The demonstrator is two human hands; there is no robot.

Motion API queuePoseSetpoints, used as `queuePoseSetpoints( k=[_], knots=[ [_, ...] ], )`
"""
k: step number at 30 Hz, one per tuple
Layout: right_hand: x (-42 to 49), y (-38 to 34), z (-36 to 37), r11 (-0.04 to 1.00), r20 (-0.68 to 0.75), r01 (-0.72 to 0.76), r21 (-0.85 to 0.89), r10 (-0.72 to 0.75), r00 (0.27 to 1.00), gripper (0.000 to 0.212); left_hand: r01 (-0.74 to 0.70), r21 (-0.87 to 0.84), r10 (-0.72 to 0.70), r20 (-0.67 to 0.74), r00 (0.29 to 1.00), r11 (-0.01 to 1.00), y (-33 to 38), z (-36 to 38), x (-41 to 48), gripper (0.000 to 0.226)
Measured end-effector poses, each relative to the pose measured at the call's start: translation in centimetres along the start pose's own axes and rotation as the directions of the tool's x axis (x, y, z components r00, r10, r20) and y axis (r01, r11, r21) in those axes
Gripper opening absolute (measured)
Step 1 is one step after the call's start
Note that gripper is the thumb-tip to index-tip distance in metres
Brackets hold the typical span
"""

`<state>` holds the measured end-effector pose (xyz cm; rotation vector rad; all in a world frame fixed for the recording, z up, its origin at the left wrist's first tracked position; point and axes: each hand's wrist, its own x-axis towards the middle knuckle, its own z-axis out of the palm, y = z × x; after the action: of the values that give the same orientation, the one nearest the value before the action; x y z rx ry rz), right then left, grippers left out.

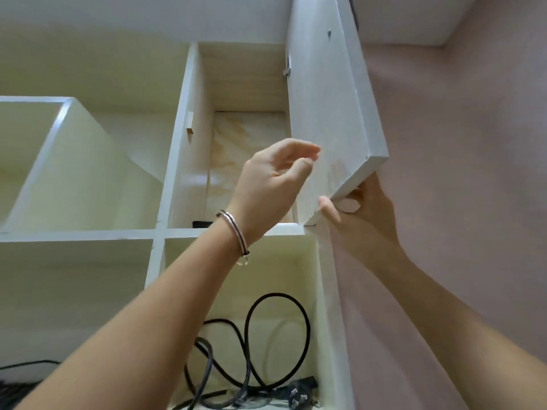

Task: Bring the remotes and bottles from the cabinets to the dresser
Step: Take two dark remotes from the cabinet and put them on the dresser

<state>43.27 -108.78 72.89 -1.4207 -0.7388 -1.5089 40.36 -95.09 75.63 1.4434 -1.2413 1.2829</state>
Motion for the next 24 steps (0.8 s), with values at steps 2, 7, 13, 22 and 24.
queuePoseSetpoints(
  k=[2,7,13,22,24],
  knots=[
    [-0.6,0.0,0.2,0.998,-0.062,0.033,-0.044,-0.036,0.997,0.031,0.042,0.125,-0.036,-0.048,0.998,0.991,-1.5,-2.6,-1.2,0.015],
    [-2.1,0.6,1.8,0.997,-0.171,0.0,-0.074,-0.013,0.985,0.016,0.284,0.381,-0.263,-0.108,0.959,0.88,-5.3,-9.1,-3.9,0.015],
    [-7.4,1.2,5.1,0.998,0.002,-0.052,-0.047,0.052,0.999,0.02,0.395,0.578,-0.376,-0.159,0.913,0.714,-7.6,-13.2,-5.0,0.018],
    [-0.9,0.7,10.5,0.987,0.233,0.079,-0.141,-0.045,0.972,0.008,0.217,0.716,-0.272,-0.039,0.961,0.664,-10.5,-12.0,-1.7,0.029],
    [0.9,1.0,11.6,0.983,0.268,0.047,-0.18,0.003,0.964,0.008,0.214,0.756,-0.337,0.01,0.941,0.618,-11.4,-11.1,-0.3,0.034]
  ],
)
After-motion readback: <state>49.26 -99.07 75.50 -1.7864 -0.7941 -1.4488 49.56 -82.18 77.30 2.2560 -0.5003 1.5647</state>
